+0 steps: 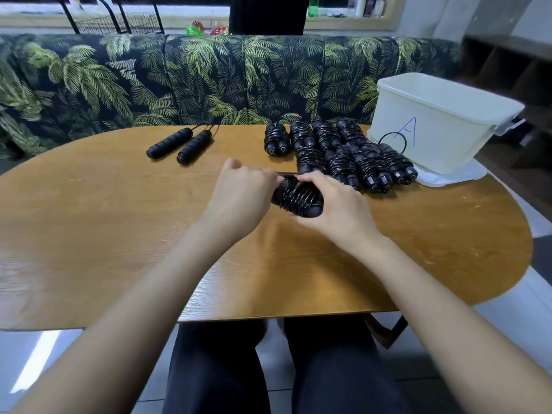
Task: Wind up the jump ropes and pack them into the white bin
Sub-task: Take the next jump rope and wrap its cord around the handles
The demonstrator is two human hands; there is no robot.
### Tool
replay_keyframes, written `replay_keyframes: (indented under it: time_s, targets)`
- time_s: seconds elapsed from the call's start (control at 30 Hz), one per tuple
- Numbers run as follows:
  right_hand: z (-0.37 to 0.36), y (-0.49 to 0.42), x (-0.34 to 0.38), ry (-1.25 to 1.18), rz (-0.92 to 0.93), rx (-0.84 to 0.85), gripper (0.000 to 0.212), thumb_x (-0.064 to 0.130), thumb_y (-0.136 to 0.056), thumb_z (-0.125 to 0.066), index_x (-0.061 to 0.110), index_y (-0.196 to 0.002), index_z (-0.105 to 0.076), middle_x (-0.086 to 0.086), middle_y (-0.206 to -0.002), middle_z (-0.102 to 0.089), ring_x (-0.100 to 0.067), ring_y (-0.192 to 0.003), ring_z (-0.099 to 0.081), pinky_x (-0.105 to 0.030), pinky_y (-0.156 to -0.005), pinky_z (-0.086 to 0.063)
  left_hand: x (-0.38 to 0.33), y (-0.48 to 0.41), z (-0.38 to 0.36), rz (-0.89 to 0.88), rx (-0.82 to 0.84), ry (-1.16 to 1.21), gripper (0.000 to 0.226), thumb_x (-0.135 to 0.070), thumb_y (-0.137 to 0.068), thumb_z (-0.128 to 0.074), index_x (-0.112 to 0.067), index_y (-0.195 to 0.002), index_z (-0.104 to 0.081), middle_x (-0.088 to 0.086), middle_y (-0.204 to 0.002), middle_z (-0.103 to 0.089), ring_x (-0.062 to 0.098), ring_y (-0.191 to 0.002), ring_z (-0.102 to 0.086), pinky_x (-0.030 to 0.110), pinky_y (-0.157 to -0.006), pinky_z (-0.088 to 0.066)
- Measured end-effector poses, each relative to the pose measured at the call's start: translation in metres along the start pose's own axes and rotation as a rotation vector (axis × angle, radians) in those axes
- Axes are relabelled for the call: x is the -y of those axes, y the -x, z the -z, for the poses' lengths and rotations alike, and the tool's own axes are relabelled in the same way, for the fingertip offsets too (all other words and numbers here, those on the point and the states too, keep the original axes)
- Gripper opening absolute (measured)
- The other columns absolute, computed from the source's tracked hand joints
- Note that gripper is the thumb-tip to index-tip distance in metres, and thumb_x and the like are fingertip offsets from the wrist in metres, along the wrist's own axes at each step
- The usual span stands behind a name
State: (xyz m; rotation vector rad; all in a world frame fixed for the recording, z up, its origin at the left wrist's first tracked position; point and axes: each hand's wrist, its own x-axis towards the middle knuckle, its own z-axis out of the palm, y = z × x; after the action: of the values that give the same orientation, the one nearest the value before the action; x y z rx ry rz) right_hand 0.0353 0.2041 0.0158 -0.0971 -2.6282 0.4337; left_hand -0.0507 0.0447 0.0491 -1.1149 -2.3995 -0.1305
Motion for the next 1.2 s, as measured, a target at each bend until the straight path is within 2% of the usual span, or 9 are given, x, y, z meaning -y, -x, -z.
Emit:
replay_keyframes:
  time_s: [0.1, 0.2, 0.33, 0.43, 0.53, 0.63, 0.8, 1.0, 1.2]
  targets:
    - [0.003, -0.006, -0.001, -0.071, -0.024, -0.065, 0.061, 0.044, -0.070, -0.077, 0.034, -0.125, -0.052, 0.008, -0.110, -0.065, -0.019, -0.093, -0.064, -0.030, -0.070, -0.047, -0.003, 0.012, -0.005, 0.105, -0.242, 0.020, 0.032, -0.024, -0.095, -0.047, -0.013, -0.067, -0.057, 0.005, -0.054, -0.058, 0.028, -0.045, -0.048, 0.033, -0.068, -0.026]
    - [0.009, -0.013, -0.003, -0.135, -0.050, -0.090, 0.058, 0.042, -0.069, -0.079, 0.033, -0.121, -0.055, 0.009, -0.106, -0.067, -0.016, -0.092, -0.064, -0.030, -0.071, -0.049, -0.009, 0.024, -0.015, 0.160, -0.300, 0.210, 0.032, -0.029, -0.096, -0.046, -0.012, -0.073, -0.060, -0.001, -0.055, -0.054, 0.027, -0.047, -0.046, 0.036, -0.065, -0.027]
    - [0.018, -0.019, -0.014, -0.432, -0.162, -0.104, 0.060, 0.036, -0.063, -0.088, 0.033, -0.115, -0.059, 0.012, -0.106, -0.068, -0.005, -0.100, -0.063, -0.030, -0.089, -0.050, -0.005, 0.042, -0.028, 0.224, 0.012, 0.969, 0.030, -0.023, -0.101, -0.042, -0.022, -0.073, -0.052, -0.003, -0.056, -0.050, 0.017, -0.054, -0.050, 0.035, -0.059, -0.042]
    - [0.034, -0.016, -0.015, -0.674, -0.091, 0.034, 0.066, 0.020, -0.062, -0.091, 0.026, -0.119, -0.059, 0.010, -0.109, -0.067, 0.000, -0.105, -0.061, -0.016, -0.093, -0.045, -0.008, 0.052, -0.029, 0.087, 0.174, 1.238, 0.030, -0.020, -0.100, -0.035, -0.023, -0.073, -0.046, -0.001, -0.063, -0.047, 0.010, -0.061, -0.049, 0.025, -0.065, -0.041]
    - [0.039, -0.006, -0.006, -0.782, 0.063, 0.255, 0.067, 0.010, -0.061, -0.089, 0.025, -0.119, -0.059, 0.015, -0.112, -0.066, -0.002, -0.111, -0.059, -0.016, -0.095, -0.043, 0.015, 0.055, -0.071, 0.085, 0.329, 1.037, 0.027, -0.026, -0.101, -0.037, -0.025, -0.075, -0.047, -0.007, -0.071, -0.049, 0.009, -0.070, -0.053, 0.023, -0.070, -0.042]
    - [0.040, 0.004, -0.003, -0.795, 0.129, 0.477, 0.068, 0.005, -0.060, -0.089, 0.029, -0.117, -0.060, 0.017, -0.110, -0.065, -0.003, -0.106, -0.061, -0.013, -0.088, -0.043, 0.060, 0.056, -0.127, 0.110, 0.402, 0.625, 0.032, -0.062, -0.091, -0.045, -0.032, -0.091, -0.057, -0.006, -0.093, -0.059, 0.004, -0.092, -0.056, 0.028, -0.095, -0.042]
    - [0.031, 0.017, -0.009, -0.238, 0.341, 0.633, 0.065, 0.040, -0.066, -0.085, 0.042, -0.122, -0.053, 0.029, -0.109, -0.056, 0.000, -0.103, -0.055, -0.029, -0.086, -0.047, 0.040, 0.018, -0.033, -0.458, 0.201, 0.245, 0.027, -0.043, -0.099, -0.035, -0.028, -0.086, -0.053, -0.017, -0.082, -0.053, 0.001, -0.081, -0.047, 0.032, -0.100, -0.020]
    - [0.015, 0.023, -0.006, 0.290, 0.280, 0.364, 0.066, 0.054, -0.076, -0.071, 0.040, -0.133, -0.043, 0.015, -0.125, -0.057, -0.015, -0.104, -0.056, -0.026, -0.068, -0.035, 0.031, 0.007, -0.027, -0.467, 0.111, 0.035, 0.027, -0.040, -0.097, -0.045, -0.024, -0.080, -0.058, -0.010, -0.074, -0.061, 0.017, -0.077, -0.054, 0.038, -0.093, -0.025]
    - [0.007, 0.012, -0.010, 0.176, 0.003, 0.024, 0.064, 0.053, -0.073, -0.074, 0.034, -0.129, -0.050, 0.009, -0.116, -0.064, -0.018, -0.099, -0.063, -0.030, -0.069, -0.048, 0.007, 0.016, -0.024, -0.172, -0.094, 0.054, 0.041, -0.034, -0.098, -0.027, -0.017, -0.070, -0.052, -0.001, -0.059, -0.060, 0.024, -0.056, -0.053, 0.037, -0.075, -0.023]
